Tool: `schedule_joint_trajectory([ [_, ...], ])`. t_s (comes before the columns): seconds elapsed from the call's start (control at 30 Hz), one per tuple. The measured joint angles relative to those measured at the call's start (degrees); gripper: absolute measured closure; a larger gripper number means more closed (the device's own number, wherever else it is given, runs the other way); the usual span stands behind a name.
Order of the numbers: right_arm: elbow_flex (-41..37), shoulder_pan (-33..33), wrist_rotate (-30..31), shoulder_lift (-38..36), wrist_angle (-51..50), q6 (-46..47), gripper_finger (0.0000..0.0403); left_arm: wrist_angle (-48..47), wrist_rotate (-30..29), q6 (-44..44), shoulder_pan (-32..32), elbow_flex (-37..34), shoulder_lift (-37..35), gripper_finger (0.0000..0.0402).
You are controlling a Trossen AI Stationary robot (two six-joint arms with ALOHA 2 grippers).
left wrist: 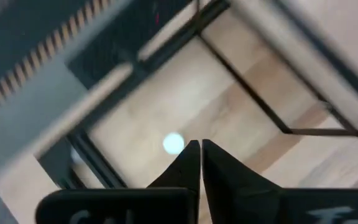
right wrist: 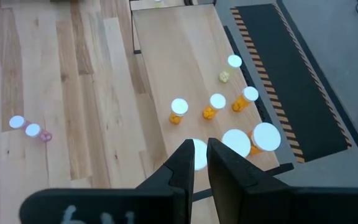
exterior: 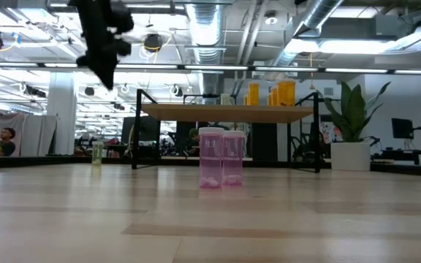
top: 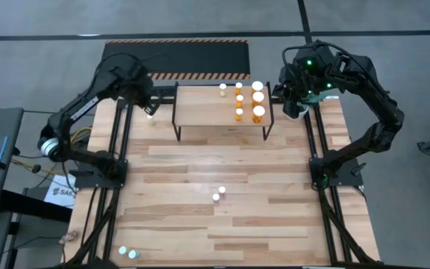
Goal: Pick and place medicine bottles onto shelf by color
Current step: Put the top small yellow pill bottle on the shelf aligned with the other small yellow pill bottle
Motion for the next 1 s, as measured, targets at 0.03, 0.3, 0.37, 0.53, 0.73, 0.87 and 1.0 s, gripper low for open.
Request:
schedule_joint_trajectory([
  [0.03, 0.0, 0.0, 0.0, 0.0, 0.1, -0.3, 0.0338, -0.7, 1.4, -1.6, 1.3, 0.0, 1.4, 0.0389],
  [0.3, 0.0, 0.2, -1.1, 0.6, -0.5, -0.6, 0.0338, -4.8, 4.7, -4.7, 7.7, 0.0, 12.0, 0.0274],
  [0.37, 0.0, 0.5, -1.9, 0.7, -0.6, -0.6, 0.0338, -4.7, 5.2, -3.8, 8.2, 0.0, 13.1, 0.024],
  [0.53, 0.0, 1.3, -2.4, 0.8, -1.0, -1.0, 0.0338, -2.4, 6.3, 6.1, 8.1, -1.0, 14.0, 0.0174],
  [0.73, 0.0, 1.6, -2.5, 0.8, -1.0, -1.7, 0.0338, -1.4, 6.4, 27.7, 4.8, -3.7, 14.0, 0.0147],
  [0.87, 0.0, 1.6, -2.5, 0.8, -0.8, -2.0, 0.0338, -0.3, 6.0, 41.4, 2.2, -5.1, 14.0, 0.0145],
  [1.0, 0.0, 1.6, -2.5, 0.8, -0.8, -2.0, 0.0338, 0.8, 3.2, 48.3, 1.4, -7.2, 14.5, 0.0145],
])
